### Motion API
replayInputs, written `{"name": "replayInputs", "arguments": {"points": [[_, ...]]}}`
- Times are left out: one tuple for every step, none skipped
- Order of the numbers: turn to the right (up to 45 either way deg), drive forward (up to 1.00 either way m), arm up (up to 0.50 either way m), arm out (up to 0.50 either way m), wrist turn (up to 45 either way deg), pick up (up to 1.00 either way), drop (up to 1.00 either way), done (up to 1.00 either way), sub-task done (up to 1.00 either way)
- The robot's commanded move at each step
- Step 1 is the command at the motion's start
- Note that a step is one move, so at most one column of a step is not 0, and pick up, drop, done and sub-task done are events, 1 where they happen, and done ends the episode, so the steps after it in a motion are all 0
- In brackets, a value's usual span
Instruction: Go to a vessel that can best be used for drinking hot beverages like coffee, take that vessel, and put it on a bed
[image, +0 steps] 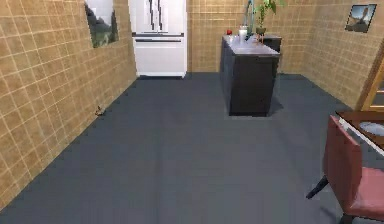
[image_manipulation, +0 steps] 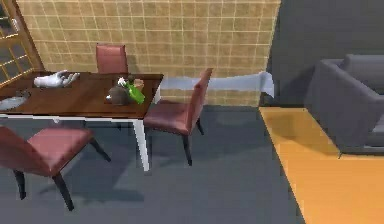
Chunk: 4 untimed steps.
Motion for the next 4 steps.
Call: {"name": "replayInputs", "arguments": {"points": [[0.0,1.0,0.0,0.0,0.0,0.0,0.0,0.0,0.0],[0.0,1.0,0.0,0.0,0.0,0.0,0.0,0.0,0.0],[0.0,1.0,0.0,0.0,0.0,0.0,0.0,0.0,0.0],[18.0,0.0,0.0,0.0,0.0,0.0,0.0,0.0,0.0]]}}
